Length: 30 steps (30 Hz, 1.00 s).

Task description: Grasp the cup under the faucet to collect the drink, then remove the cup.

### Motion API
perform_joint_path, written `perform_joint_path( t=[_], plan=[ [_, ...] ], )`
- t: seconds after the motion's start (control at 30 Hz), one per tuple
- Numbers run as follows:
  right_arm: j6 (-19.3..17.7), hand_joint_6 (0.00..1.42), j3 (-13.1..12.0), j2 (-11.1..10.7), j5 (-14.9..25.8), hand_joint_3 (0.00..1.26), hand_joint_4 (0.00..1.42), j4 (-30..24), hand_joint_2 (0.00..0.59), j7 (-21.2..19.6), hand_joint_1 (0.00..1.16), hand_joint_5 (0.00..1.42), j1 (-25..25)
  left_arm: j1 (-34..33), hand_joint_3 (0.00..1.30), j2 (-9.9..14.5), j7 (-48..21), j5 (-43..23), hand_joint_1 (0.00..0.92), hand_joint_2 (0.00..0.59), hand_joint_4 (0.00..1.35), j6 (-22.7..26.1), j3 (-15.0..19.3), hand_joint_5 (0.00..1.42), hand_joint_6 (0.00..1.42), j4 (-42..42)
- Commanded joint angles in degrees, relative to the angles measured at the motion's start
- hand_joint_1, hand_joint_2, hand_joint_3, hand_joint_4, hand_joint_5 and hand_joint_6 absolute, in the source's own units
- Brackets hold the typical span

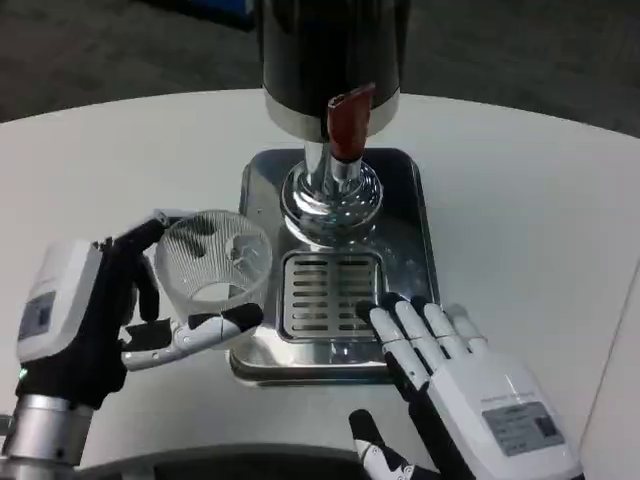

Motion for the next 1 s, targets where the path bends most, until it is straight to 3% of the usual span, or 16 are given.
perform_joint_path(
  t=[0.03, 0.37, 0.63, 1.0],
  plan=[
    [0.13, 0.00, -0.59, -0.05, -0.41, 0.04, 0.00, -2.01, 0.513, 0.47, 0.30, 0.00, 2.16, -6.32, 0.96, 0.24, 4.22, 1.78, 0.616, 0.041, 1.05, 0.17, -2.96, 1.18, 1.36, 7.14],
    [0.23, 0.00, -1.43, 0.50, -0.08, 0.04, 0.00, -3.49, 0.516, 1.48, 0.30, 0.00, 3.89, -21.21, 0.97, -0.38, 9.78, 3.18, 0.616, 0.041, 1.05, -2.02, -10.72, 1.18, 1.36, 24.99],
    [0.32, 0.00, -1.81, 1.29, 0.49, 0.04, 0.00, -2.87, 0.522, 1.94, 0.31, 0.00, 3.36, -26.96, 0.97, -1.38, 11.28, 3.34, 0.616, 0.040, 1.05, -3.41, -15.26, 1.18, 1.36, 29.71],
    [0.40, 0.00, -2.91, 1.85, 1.21, 0.05, 0.00, -2.56, 0.524, 1.94, 0.31, 0.00, 3.24, -29.77, 0.97, -1.95, 10.32, 3.74, 0.616, 0.040, 1.05, -3.06, -19.13, 1.19, 1.36, 34.02]
  ],
)
